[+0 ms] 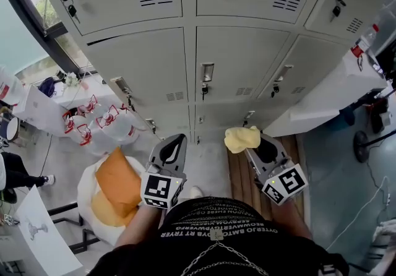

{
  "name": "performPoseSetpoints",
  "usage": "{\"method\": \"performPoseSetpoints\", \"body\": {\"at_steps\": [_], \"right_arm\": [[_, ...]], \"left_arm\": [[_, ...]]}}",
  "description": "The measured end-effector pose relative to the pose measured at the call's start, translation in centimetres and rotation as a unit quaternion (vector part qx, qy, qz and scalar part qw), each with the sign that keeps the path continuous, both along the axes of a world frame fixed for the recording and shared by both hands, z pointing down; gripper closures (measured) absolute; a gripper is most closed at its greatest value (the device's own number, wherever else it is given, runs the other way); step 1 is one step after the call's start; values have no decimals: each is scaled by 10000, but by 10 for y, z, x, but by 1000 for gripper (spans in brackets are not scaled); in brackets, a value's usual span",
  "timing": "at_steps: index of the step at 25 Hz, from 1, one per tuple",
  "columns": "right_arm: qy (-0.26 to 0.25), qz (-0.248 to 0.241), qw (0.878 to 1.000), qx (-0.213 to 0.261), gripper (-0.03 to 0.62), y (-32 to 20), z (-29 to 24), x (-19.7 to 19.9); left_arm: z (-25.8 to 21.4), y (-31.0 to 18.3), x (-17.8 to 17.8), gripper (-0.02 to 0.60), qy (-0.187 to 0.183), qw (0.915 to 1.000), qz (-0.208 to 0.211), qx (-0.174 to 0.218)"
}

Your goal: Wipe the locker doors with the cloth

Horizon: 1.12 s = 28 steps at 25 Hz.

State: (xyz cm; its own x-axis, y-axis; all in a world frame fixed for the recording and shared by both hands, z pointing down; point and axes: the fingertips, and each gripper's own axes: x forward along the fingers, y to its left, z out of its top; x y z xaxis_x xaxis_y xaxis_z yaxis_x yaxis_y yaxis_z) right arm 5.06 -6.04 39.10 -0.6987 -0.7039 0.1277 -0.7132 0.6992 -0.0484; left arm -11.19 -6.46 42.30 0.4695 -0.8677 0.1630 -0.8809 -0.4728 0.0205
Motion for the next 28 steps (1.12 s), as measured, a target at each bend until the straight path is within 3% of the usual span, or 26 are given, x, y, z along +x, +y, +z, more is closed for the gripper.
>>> {"method": "performPoseSetpoints", "body": {"at_steps": [9,28], "right_arm": [[-45,-60,10000,16,502,-1,3,-31],[-171,-118,9998,-25,502,-40,2,-42]], "left_arm": [[13,1,-34,578,-9,9999,-86,-66],[19,-30,-33,578,9,9999,27,-150]]}}
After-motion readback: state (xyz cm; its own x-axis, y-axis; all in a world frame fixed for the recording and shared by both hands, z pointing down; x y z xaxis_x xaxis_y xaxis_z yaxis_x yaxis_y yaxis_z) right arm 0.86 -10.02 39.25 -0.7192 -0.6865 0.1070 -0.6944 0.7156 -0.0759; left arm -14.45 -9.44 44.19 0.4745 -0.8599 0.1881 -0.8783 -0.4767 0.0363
